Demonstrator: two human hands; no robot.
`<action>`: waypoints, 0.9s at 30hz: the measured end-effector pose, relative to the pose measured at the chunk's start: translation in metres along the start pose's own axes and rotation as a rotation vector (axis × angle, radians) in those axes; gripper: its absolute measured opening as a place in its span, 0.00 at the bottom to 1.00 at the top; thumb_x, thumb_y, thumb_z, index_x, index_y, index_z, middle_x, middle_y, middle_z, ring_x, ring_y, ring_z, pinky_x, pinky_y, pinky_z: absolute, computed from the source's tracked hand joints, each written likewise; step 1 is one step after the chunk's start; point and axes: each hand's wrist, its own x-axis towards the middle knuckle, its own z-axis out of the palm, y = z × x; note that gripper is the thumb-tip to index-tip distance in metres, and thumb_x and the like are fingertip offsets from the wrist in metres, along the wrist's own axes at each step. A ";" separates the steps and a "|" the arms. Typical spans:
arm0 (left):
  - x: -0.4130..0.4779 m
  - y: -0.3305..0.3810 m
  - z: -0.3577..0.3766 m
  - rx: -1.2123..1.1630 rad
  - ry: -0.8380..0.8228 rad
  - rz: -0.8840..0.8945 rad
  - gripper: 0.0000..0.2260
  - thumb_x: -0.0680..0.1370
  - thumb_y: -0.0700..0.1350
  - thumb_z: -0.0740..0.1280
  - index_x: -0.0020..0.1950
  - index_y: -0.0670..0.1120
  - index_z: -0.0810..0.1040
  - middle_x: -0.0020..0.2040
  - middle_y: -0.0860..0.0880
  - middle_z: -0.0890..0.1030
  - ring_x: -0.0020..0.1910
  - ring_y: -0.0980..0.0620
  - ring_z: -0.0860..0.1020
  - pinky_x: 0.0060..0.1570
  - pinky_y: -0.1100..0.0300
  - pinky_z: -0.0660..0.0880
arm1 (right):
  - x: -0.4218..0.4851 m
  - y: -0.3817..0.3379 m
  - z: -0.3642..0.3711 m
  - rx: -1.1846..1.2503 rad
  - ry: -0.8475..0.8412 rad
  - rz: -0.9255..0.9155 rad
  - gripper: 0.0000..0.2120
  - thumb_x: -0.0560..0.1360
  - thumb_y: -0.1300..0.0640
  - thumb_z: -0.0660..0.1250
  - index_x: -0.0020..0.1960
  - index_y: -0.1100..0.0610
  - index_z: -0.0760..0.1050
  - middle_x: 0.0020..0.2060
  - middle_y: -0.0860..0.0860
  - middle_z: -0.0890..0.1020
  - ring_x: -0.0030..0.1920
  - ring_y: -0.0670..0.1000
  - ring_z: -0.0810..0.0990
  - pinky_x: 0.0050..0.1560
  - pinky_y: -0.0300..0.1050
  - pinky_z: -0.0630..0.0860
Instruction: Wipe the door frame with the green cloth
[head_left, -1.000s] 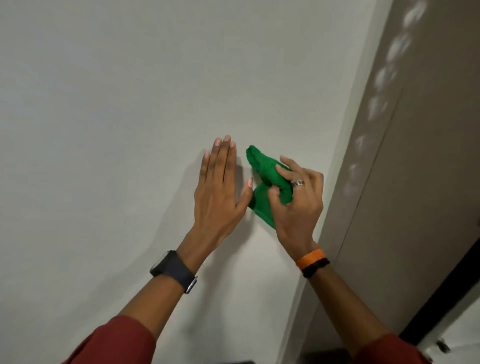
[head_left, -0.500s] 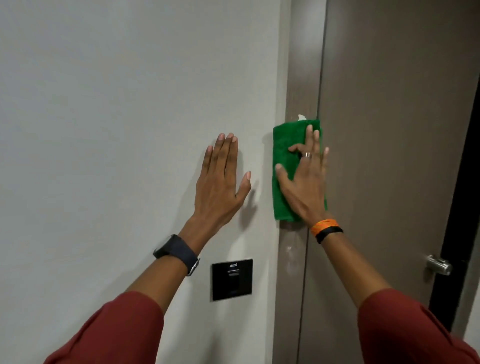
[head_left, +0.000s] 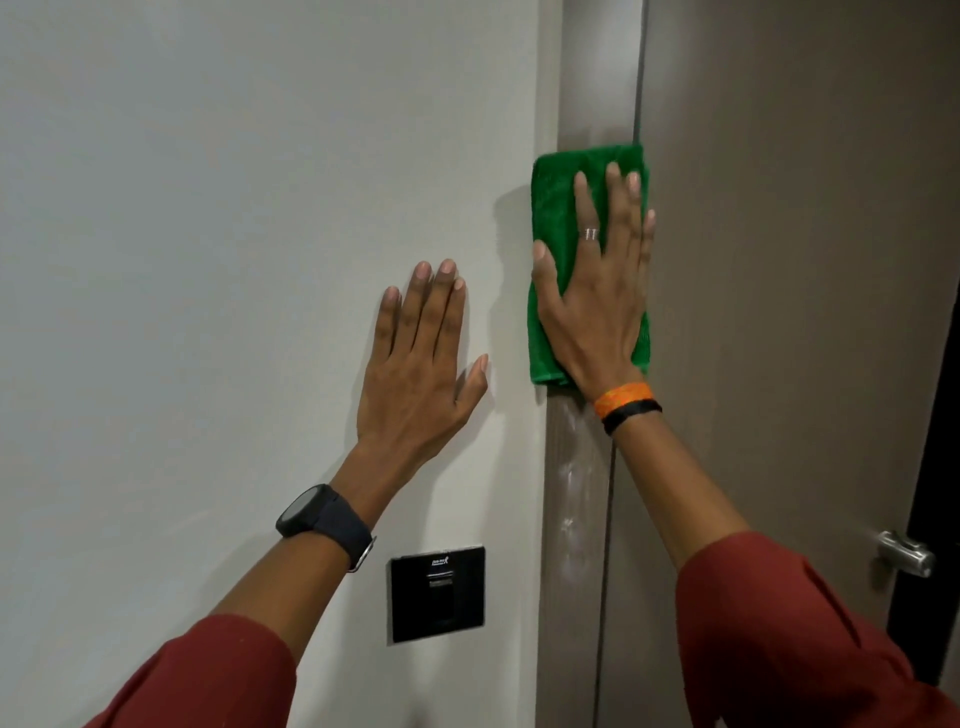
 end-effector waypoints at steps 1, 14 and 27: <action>0.000 0.000 0.000 0.002 -0.004 0.000 0.33 0.86 0.56 0.54 0.85 0.38 0.52 0.86 0.39 0.53 0.85 0.40 0.51 0.84 0.42 0.47 | -0.020 0.001 -0.001 -0.001 -0.015 0.005 0.32 0.84 0.45 0.59 0.83 0.59 0.58 0.83 0.63 0.57 0.84 0.63 0.53 0.84 0.59 0.45; -0.012 0.016 0.005 0.029 -0.047 0.042 0.34 0.86 0.57 0.53 0.85 0.38 0.49 0.86 0.38 0.51 0.85 0.39 0.50 0.83 0.40 0.46 | -0.157 0.001 -0.016 -0.029 -0.146 0.090 0.33 0.84 0.43 0.58 0.83 0.58 0.54 0.83 0.60 0.55 0.84 0.62 0.52 0.84 0.65 0.49; -0.013 0.015 0.007 0.022 -0.051 0.049 0.33 0.86 0.55 0.54 0.85 0.39 0.50 0.86 0.38 0.52 0.85 0.39 0.50 0.84 0.40 0.49 | -0.007 -0.014 -0.004 -0.102 -0.090 0.056 0.32 0.85 0.47 0.56 0.84 0.60 0.53 0.84 0.60 0.55 0.84 0.61 0.52 0.85 0.62 0.48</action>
